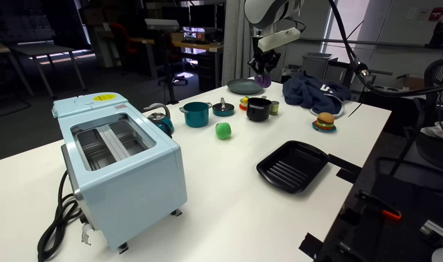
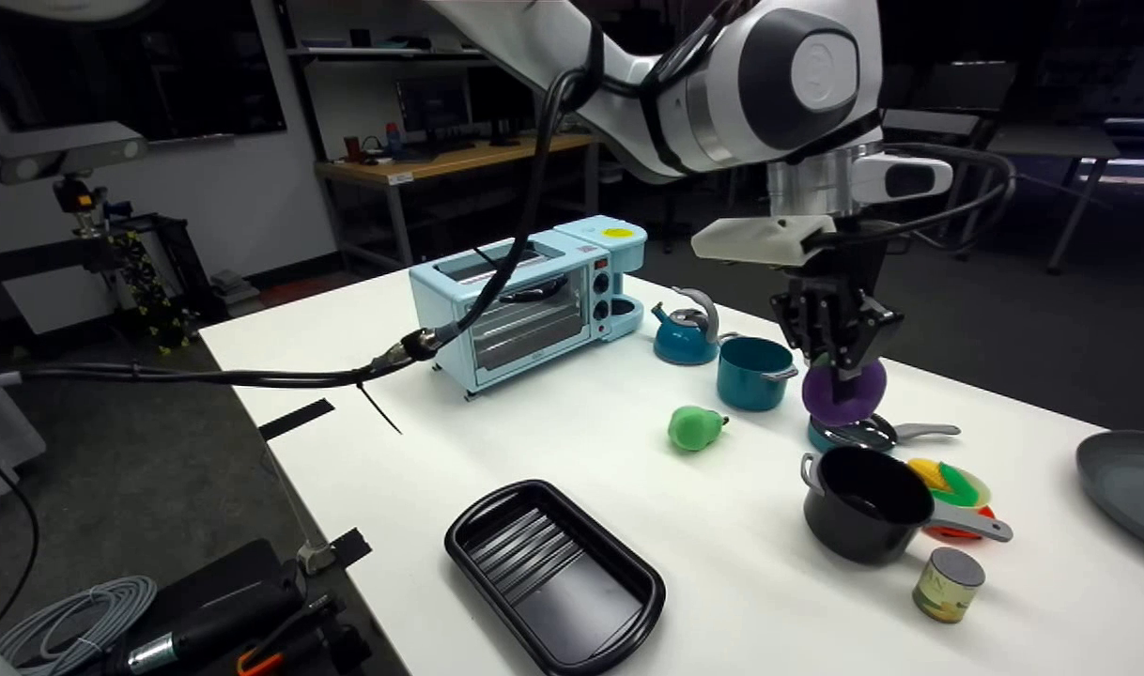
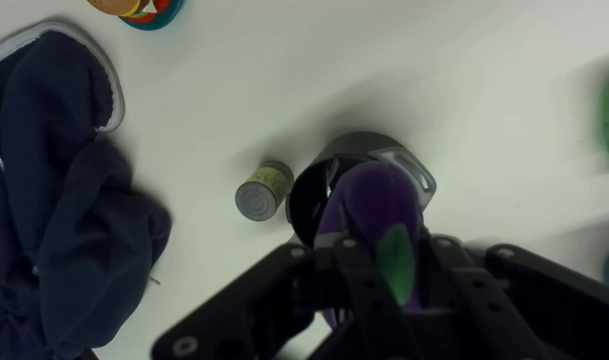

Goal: Pick up the purple toy and move it to the right.

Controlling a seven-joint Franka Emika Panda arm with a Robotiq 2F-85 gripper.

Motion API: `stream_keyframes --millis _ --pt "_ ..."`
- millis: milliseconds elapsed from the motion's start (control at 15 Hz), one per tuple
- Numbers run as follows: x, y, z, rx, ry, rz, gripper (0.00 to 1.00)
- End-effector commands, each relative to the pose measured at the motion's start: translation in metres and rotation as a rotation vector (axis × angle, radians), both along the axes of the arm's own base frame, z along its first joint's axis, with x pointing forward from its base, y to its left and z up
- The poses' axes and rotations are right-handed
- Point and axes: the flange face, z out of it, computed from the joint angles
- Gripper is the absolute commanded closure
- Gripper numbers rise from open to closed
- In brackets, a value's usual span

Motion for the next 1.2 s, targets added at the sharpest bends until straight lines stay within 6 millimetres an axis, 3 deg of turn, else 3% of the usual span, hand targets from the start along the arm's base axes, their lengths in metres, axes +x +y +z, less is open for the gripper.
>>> stream_keyframes --millis 0,200,400,733,1067,1133 --pt "0.004 -0.028 -0.008 -0.015 0.002 -0.042 0.94" --pt "0.008 -0.043 -0.022 -0.008 0.015 -0.055 0.94" --pt "0.021 -0.041 -0.04 -0.009 0.028 -0.041 0.94" --pt "0.053 -0.018 -0.069 -0.002 0.037 0.009 0.94" --pt "0.071 -0.005 -0.081 0.011 0.035 0.044 0.94" --pt "0.072 -0.003 -0.081 0.016 0.035 0.05 0.53"
